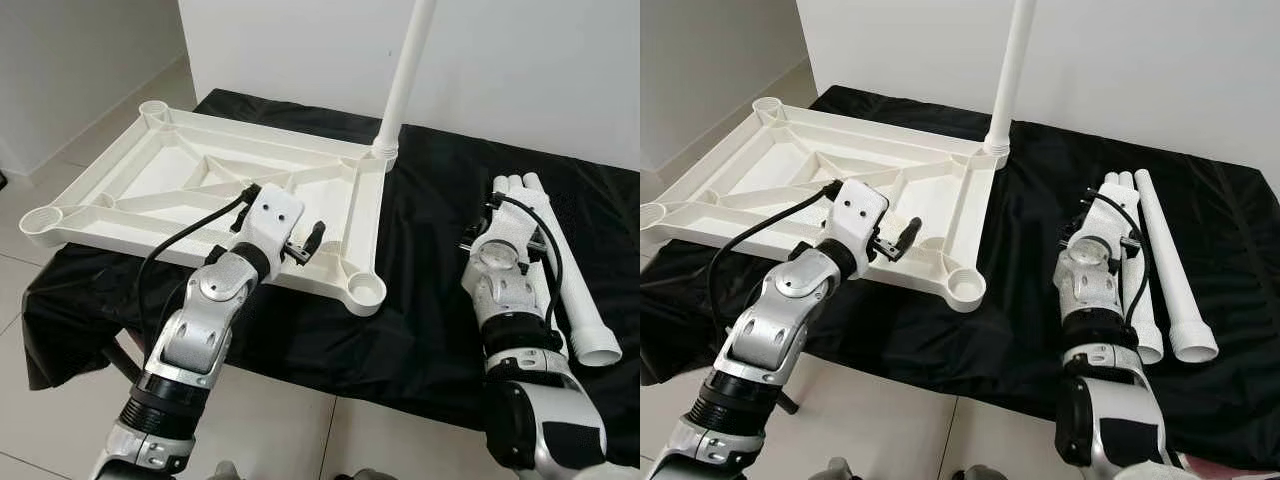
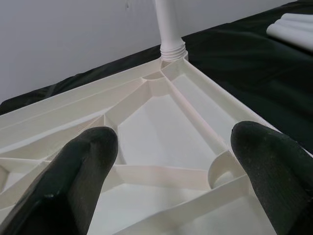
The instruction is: Building children table
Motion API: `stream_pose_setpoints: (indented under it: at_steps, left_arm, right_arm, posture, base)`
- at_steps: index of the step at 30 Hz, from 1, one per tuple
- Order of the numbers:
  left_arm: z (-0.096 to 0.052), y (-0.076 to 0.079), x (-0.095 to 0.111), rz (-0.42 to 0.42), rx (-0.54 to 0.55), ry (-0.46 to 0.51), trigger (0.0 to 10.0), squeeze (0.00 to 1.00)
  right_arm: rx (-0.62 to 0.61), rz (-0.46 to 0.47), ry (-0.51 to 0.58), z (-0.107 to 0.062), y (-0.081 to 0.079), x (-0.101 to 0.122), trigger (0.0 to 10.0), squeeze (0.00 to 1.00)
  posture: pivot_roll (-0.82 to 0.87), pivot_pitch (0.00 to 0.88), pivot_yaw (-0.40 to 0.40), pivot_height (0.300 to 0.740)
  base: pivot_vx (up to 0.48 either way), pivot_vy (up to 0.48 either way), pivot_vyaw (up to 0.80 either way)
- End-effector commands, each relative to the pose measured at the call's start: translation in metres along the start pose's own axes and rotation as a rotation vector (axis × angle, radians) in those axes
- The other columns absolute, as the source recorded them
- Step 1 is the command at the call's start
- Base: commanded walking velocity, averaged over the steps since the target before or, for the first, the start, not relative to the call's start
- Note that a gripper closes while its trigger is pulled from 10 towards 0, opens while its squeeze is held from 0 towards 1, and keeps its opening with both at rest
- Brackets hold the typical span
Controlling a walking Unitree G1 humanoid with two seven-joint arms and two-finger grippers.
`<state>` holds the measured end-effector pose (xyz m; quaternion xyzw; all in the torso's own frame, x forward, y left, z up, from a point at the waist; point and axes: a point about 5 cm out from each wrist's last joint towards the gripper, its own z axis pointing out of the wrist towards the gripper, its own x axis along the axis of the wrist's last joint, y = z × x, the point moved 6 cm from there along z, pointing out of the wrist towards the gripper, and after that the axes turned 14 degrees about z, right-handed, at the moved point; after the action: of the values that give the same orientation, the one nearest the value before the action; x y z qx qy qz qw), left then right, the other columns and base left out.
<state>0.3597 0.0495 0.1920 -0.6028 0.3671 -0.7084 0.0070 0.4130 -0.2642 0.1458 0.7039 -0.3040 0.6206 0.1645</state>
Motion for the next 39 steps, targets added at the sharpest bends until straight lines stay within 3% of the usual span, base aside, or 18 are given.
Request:
stream_pose_setpoints:
  at_steps: [1, 6, 19, 25, 26, 31, 32, 33, 34, 35, 39]
  left_arm:
    - [-0.002, 0.01, 0.001, 0.002, -0.081, 0.011, 10.0, 0.0]
    - [-0.003, 0.009, 0.002, -0.003, -0.08, 0.005, 10.0, 0.0]
    - [-0.005, 0.009, 0.0, -0.019, -0.082, -0.008, 10.0, 0.0]
    - [-0.004, 0.01, 0.001, -0.027, -0.084, -0.008, 10.0, 0.0]
    - [-0.004, 0.01, 0.002, -0.029, -0.086, -0.007, 10.0, 0.0]
    - [-0.004, 0.01, 0.002, -0.029, -0.085, -0.006, 10.0, 0.0]
    - [-0.004, 0.009, 0.003, -0.031, -0.081, -0.004, 10.0, 0.0]
    - [-0.004, 0.009, 0.003, -0.031, -0.081, -0.004, 10.0, 0.0]
    - [-0.004, 0.009, 0.003, -0.033, -0.08, -0.004, 10.0, 0.0]
    - [-0.004, 0.009, 0.003, -0.033, -0.08, -0.004, 10.0, 0.0]
    - [-0.003, 0.011, 0.004, -0.038, -0.083, -0.002, 10.0, 0.0]
  right_arm:
    - [-0.017, 0.01, -0.072, -0.001, 0.001, -0.014, 10.0, 0.0]
    - [-0.039, 0.031, -0.167, -0.003, 0.003, -0.033, 10.0, 0.0]
    - [-0.074, 0.082, -0.223, -0.004, 0.006, -0.035, 10.0, 0.0]
    - [-0.102, 0.058, -0.227, -0.002, 0.014, -0.038, 10.0, 0.0]
    - [-0.064, 0.027, -0.27, -0.005, 0.007, -0.049, 10.0, 0.0]
    - [0.036, -0.026, -0.305, -0.016, -0.014, -0.059, 10.0, 0.0]
    - [0.158, -0.049, -0.304, -0.027, -0.036, -0.061, 10.0, 0.0]
    - [0.158, -0.049, -0.304, -0.027, -0.036, -0.061, 10.0, 0.0]
    - [0.241, -0.051, -0.319, -0.036, -0.051, -0.06, 10.0, 0.0]
    - [0.241, -0.051, -0.319, -0.036, -0.051, -0.06, 10.0, 0.0]
    - [0.421, 0.011, -0.229, -0.052, -0.079, -0.035, 10.0, 0.0]
  posture:
    - [0.0, 0.0, -0.043, 0.74]
    - [0.0, 0.0, -0.045, 0.74]
    - [0.0, 0.0, -0.046, 0.74]
    - [0.0, 0.0, -0.044, 0.74]
    - [0.0, 0.0, -0.044, 0.74]
    - [0.0, 0.0, -0.046, 0.74]
    - [0.0, 0.0, -0.045, 0.74]
    - [0.0, 0.0, -0.045, 0.74]
    - [-0.01, 0.0, -0.044, 0.74]
    - [-0.01, 0.0, -0.044, 0.74]
    - [-0.01, 0.0, -0.045, 0.74]
  base:
    - [0.0, 0.0, 0.0]
    - [0.0, 0.0, 0.0]
    - [0.0, 0.0, 0.0]
    - [0.0, 0.0, 0.0]
    - [0.0, 0.0, 0.0]
    - [0.0, 0.0, 0.0]
    - [0.0, 0.0, 0.0]
    - [0.0, 0.0, 0.0]
    - [0.0, 0.0, 0.0]
    - [0.0, 0.0, 0.0]
    - [0.0, 0.0, 0.0]
